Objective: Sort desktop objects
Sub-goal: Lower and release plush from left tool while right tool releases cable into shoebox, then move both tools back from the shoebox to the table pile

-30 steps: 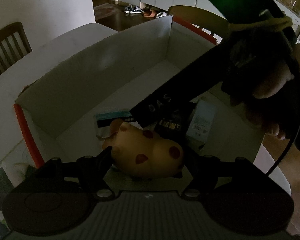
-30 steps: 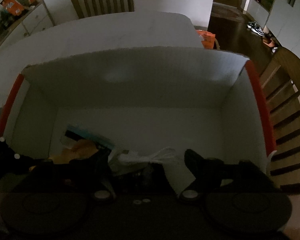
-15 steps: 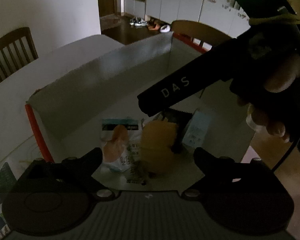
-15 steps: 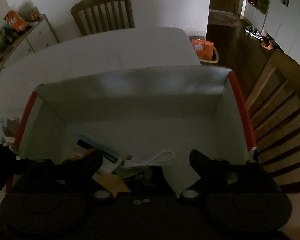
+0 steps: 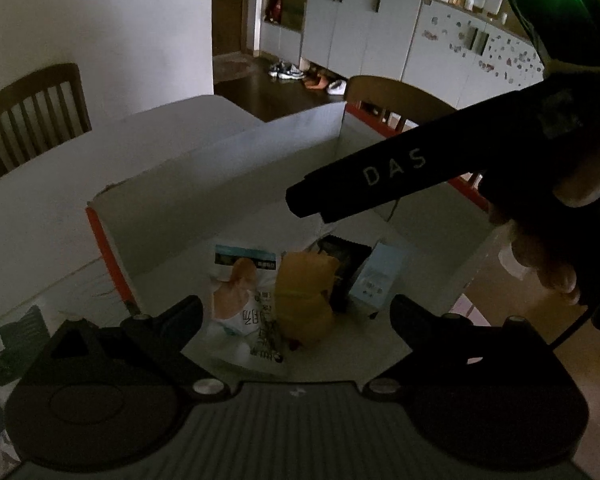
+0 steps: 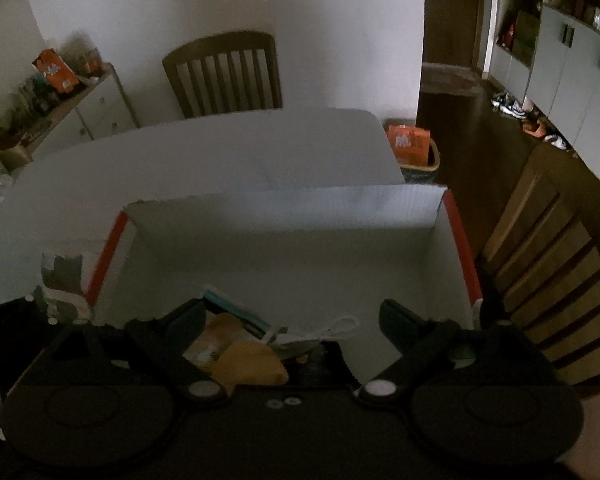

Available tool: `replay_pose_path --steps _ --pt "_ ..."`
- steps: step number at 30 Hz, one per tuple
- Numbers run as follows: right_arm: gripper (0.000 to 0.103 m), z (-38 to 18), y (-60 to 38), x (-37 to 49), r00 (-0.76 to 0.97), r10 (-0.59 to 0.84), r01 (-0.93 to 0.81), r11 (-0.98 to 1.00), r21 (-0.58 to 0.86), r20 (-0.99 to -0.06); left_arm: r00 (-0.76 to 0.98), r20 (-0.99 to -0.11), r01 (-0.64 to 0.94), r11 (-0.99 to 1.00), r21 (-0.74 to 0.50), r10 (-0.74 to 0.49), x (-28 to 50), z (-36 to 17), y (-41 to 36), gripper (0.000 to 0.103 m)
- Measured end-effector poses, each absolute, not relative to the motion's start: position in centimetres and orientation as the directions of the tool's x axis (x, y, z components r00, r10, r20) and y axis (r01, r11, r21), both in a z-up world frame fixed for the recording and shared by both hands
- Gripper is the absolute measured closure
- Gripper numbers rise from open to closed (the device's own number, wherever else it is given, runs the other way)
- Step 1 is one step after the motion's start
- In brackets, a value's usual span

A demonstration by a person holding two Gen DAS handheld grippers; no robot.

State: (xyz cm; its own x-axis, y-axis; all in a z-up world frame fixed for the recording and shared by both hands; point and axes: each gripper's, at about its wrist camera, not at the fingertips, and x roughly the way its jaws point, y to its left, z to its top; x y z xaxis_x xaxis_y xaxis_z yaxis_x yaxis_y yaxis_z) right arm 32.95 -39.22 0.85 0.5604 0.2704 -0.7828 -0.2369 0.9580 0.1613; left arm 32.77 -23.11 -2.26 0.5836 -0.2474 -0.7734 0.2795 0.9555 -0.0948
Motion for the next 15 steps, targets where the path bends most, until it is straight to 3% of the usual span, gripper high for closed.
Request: replay_pose_path --steps 15 --pt "0.009 4.5 -35.5 28.7 0.627 0.275 -0.255 0.956 0.142 -0.728 0.667 -0.696 0.255 0.959 -0.123 -0.267 26.8 1.3 -18.2 0.003"
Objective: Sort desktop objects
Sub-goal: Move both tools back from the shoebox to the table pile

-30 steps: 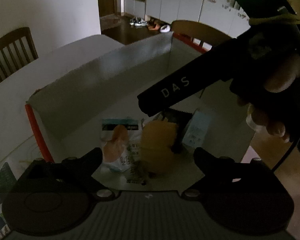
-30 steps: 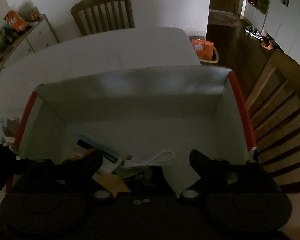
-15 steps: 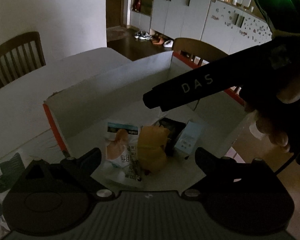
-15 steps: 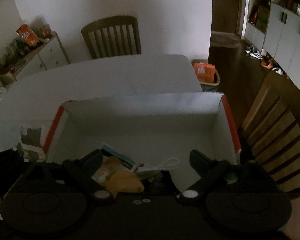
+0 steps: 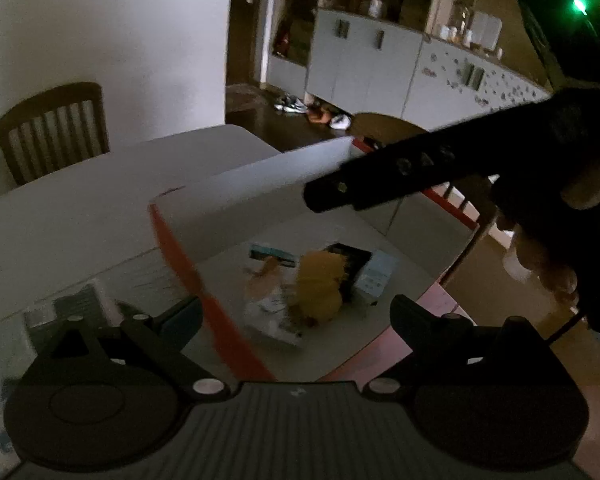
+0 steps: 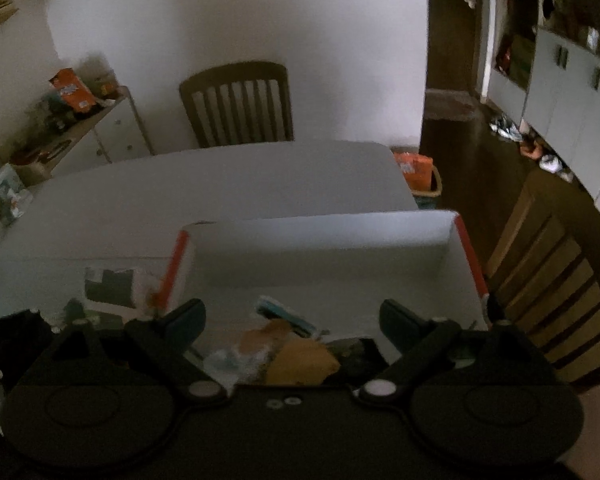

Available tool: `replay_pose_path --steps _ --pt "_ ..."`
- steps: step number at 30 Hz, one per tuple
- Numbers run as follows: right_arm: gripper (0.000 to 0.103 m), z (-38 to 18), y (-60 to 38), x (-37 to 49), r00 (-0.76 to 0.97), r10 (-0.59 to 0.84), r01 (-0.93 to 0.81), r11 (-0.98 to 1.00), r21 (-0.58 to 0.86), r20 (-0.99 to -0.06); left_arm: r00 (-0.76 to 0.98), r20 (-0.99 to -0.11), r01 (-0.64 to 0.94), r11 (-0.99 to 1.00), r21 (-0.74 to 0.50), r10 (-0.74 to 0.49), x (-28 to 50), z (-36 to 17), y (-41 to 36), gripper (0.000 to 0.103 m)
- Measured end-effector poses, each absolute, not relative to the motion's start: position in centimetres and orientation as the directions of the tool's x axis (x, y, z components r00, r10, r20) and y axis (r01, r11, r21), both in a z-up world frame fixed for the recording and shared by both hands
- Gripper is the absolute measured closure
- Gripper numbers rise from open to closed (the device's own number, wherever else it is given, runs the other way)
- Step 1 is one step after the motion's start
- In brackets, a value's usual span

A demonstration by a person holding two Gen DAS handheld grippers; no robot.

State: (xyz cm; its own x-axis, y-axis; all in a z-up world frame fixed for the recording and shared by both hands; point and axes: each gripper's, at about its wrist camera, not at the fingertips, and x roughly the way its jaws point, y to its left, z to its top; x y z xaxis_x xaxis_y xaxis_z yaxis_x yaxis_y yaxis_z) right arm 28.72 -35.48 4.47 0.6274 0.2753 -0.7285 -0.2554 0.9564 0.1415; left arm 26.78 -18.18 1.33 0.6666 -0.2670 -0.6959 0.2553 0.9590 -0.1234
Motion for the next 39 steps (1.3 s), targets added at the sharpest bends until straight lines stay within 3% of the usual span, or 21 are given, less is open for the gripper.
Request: replay_pose_path --steps 16,39 --pt "0.008 5.2 -25.1 26.4 0.650 0.283 -0.277 0.953 0.126 -0.705 0.736 -0.634 0.213 0.970 -0.116 -0.237 20.6 2.5 -7.5 0.003" --pt "0.008 1.6 -15.4 23.9 0.620 0.263 -0.268 0.956 0.115 -0.739 0.750 -0.643 0.103 0.988 -0.114 -0.153 16.4 -2.5 5.2 0.003"
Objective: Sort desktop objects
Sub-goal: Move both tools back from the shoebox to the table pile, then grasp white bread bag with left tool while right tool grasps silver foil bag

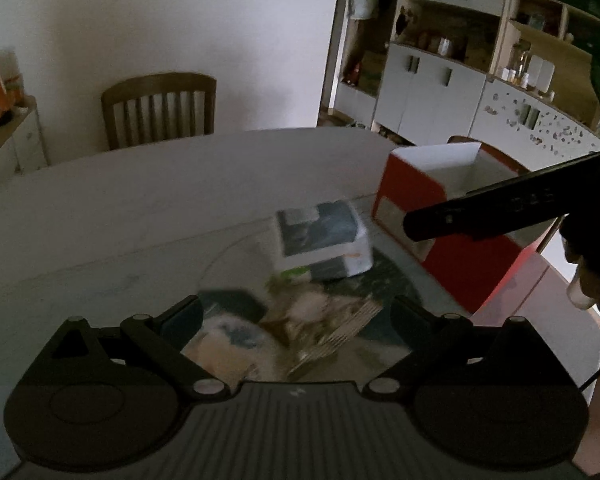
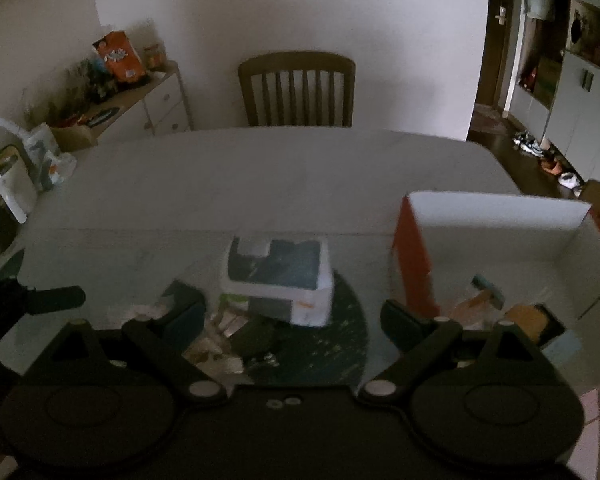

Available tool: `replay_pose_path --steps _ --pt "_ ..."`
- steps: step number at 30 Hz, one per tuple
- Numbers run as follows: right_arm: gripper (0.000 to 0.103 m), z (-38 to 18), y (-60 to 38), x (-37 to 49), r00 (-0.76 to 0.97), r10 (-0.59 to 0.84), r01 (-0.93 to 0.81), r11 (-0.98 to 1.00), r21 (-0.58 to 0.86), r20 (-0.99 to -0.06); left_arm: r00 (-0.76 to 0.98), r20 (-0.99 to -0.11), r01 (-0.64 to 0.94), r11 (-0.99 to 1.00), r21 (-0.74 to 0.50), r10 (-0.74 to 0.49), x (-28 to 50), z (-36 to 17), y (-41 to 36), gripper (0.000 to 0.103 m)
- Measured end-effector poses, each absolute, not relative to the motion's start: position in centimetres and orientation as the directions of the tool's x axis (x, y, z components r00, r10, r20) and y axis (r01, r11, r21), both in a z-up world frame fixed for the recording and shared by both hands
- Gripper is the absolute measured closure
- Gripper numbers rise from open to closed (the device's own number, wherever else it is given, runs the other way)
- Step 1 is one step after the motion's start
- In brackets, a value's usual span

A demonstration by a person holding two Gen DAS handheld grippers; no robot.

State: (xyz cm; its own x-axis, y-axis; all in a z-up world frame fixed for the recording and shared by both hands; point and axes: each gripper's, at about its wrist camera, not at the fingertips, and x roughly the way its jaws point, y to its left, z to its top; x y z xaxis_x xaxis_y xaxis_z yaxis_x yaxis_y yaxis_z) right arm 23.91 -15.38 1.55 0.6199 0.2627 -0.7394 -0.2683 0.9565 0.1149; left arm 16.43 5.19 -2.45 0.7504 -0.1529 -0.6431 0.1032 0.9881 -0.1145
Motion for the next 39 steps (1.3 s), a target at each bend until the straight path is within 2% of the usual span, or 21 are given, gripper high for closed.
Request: replay_pose_path --steps 9,19,29,31,33,37,39 --pt "0.013 0.0 -12.9 23.5 0.595 0.257 -0.275 0.955 0.107 -0.762 0.734 -0.664 0.115 0.989 -0.090 -0.146 16.7 -5.0 7.9 0.003" --pt "0.020 -1.3 -9.6 24.4 0.565 0.269 -0.322 0.942 0.091 -0.780 0.705 -0.673 0.271 0.962 -0.038 -0.225 17.9 -6.8 8.8 0.004" --pt "0.020 -3.4 -6.7 25.3 0.493 0.286 -0.396 0.915 0.081 -0.822 0.662 -0.700 0.334 0.942 -0.046 -0.269 19.8 -8.2 9.4 0.003" --pt "0.024 -3.9 -6.6 25.2 0.475 0.281 -0.400 0.913 0.080 -0.834 0.662 -0.701 0.329 0.943 -0.048 -0.266 19.9 -8.4 9.6 0.003" --pt "0.034 -4.4 -6.5 25.2 0.453 0.281 -0.397 0.913 0.091 -0.846 0.662 -0.702 0.321 0.946 -0.051 -0.263 20.0 -8.6 9.6 0.004" --pt "0.035 -4.6 -6.5 24.9 0.447 0.281 -0.398 0.913 0.093 -0.849 0.669 -0.696 0.309 0.949 -0.059 -0.261 19.9 -8.8 9.7 0.005" --pt "0.040 -4.5 -6.4 24.9 0.444 0.284 -0.401 0.911 0.095 -0.850 0.676 -0.692 0.303 0.952 -0.054 -0.254 19.8 -8.8 9.7 0.008"
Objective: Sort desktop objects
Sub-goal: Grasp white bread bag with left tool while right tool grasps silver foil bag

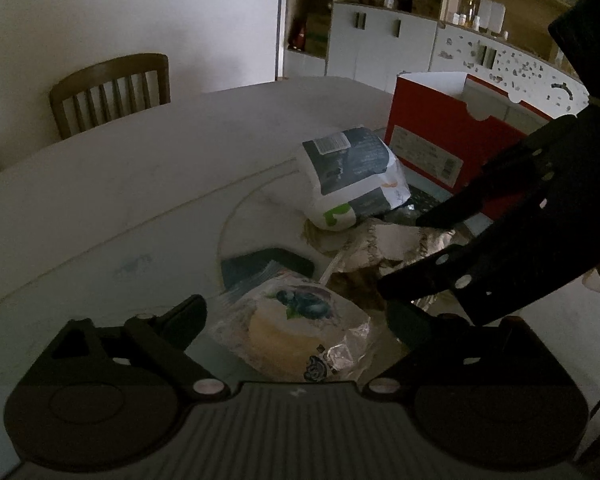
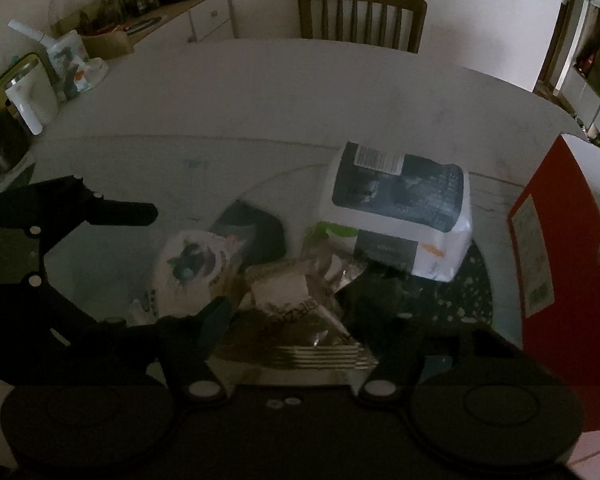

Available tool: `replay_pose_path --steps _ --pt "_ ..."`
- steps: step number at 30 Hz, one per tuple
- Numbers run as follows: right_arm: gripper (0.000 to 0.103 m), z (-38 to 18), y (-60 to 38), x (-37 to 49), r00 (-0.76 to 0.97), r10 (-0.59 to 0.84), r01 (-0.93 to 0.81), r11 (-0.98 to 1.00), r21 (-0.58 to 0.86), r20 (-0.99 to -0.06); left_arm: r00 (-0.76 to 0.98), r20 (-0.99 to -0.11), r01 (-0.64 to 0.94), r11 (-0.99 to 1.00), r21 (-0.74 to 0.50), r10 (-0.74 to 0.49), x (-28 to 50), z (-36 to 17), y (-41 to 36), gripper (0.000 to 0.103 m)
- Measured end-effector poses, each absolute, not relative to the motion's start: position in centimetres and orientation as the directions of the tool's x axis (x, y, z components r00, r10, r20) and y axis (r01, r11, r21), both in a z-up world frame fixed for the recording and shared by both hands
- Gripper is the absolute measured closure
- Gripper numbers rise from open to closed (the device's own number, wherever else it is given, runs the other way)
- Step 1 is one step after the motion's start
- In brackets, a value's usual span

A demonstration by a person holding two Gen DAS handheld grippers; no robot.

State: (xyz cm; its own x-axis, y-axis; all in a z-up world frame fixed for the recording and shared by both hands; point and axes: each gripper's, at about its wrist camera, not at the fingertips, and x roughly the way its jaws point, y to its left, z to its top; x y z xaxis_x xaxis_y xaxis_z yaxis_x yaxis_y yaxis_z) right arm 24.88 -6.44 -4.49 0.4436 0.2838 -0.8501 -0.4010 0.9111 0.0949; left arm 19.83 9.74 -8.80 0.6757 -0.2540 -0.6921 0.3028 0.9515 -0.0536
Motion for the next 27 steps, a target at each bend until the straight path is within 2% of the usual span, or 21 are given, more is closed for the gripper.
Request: replay_pose_path --steps 3,5,6,10,14,18,23,27 --pt "0.051 -4.4 -6.3 24.6 0.442 0.294 -0.419 0.903 0.095 -0.847 0.673 -0.699 0.291 0.956 -0.050 -0.241 19.9 -8.9 9.9 0.018" --pt "0.051 -4.4 -6.2 24.3 0.447 0.291 -0.425 0.901 0.085 -0.846 0.668 -0.704 0.289 0.956 -0.057 -0.244 19.8 -9.0 10.0 0.030" --pt "0.052 -4.5 -6.3 24.2 0.448 0.290 -0.425 0.901 0.084 -0.846 0.660 -0.706 0.292 0.954 -0.073 -0.256 19.8 -9.1 10.1 0.033" --pt "0.055 -4.3 -6.5 23.9 0.452 0.289 -0.416 0.905 0.087 -0.844 0.666 -0.703 0.275 0.958 -0.077 -0.248 19.5 -9.0 10.0 0.034" --pt "0.056 -3.9 -7.2 23.6 0.465 0.291 -0.402 0.911 0.093 -0.836 0.672 -0.698 0.258 0.962 -0.091 -0.247 19.4 -8.8 10.3 0.044" --pt "0.056 -3.6 -7.9 23.3 0.471 0.301 -0.388 0.915 0.112 -0.829 0.673 -0.698 0.252 0.963 -0.093 -0.244 19.3 -8.7 10.4 0.048" --pt "0.056 -3.2 -8.4 22.8 0.479 0.311 -0.383 0.916 0.124 -0.821 0.680 -0.695 0.254 0.964 -0.073 -0.232 18.9 -8.5 9.8 0.060" --pt "0.057 -2.9 -8.8 22.3 0.487 0.316 -0.376 0.917 0.131 -0.814 0.689 -0.689 0.240 0.968 -0.078 -0.226 18.3 -8.3 9.6 0.065"
